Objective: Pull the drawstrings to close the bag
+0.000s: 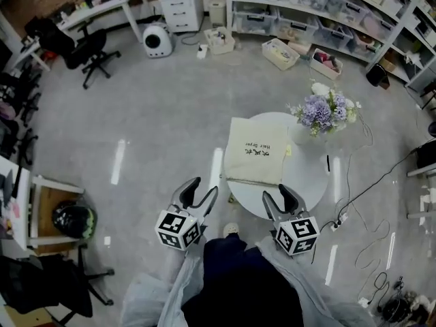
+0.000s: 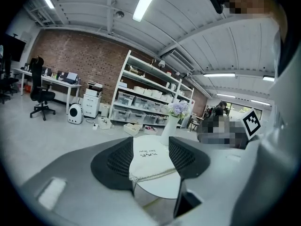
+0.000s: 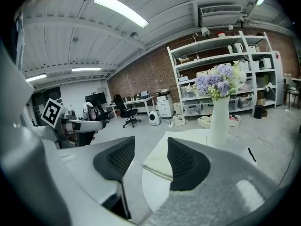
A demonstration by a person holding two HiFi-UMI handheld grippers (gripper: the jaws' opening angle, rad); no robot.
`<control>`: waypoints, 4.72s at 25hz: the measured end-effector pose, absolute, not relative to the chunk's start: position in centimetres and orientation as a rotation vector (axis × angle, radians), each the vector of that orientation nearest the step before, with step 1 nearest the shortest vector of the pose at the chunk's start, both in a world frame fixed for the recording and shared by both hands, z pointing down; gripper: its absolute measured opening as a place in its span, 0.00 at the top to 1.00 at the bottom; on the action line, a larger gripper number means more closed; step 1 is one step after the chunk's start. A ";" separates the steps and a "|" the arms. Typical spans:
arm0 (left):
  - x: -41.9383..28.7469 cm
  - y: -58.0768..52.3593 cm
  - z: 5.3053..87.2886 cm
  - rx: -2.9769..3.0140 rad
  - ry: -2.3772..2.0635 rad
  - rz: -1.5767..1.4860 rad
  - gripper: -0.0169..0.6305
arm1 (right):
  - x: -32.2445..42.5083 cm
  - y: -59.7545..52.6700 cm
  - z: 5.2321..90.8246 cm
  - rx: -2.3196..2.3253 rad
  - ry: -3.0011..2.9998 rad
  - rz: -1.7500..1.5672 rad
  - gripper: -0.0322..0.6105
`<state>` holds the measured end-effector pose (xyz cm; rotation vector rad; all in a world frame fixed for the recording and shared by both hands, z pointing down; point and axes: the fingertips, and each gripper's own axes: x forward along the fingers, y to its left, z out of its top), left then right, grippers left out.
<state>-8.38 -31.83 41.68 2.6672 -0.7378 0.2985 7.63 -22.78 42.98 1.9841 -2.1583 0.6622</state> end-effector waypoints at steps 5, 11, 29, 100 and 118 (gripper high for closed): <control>-8.9 -32.8 43.1 2.669 -0.693 0.338 0.62 | 7.4 -22.5 43.9 1.972 -2.116 0.678 0.62; -9.0 -32.6 44.9 2.661 -0.618 0.398 0.62 | 9.5 -21.6 45.1 1.973 -2.032 0.702 0.62; -8.1 -33.3 57.3 2.676 -0.338 1.036 0.58 | 14.9 -21.2 52.8 1.650 -1.947 0.776 0.63; -4.5 -33.7 66.5 2.937 0.006 1.523 0.89 | 14.6 -16.8 63.0 1.310 -1.656 0.757 0.92; -6.8 -34.9 62.0 2.864 -0.346 1.629 0.92 | 19.1 -18.0 61.4 1.925 -1.378 0.773 0.92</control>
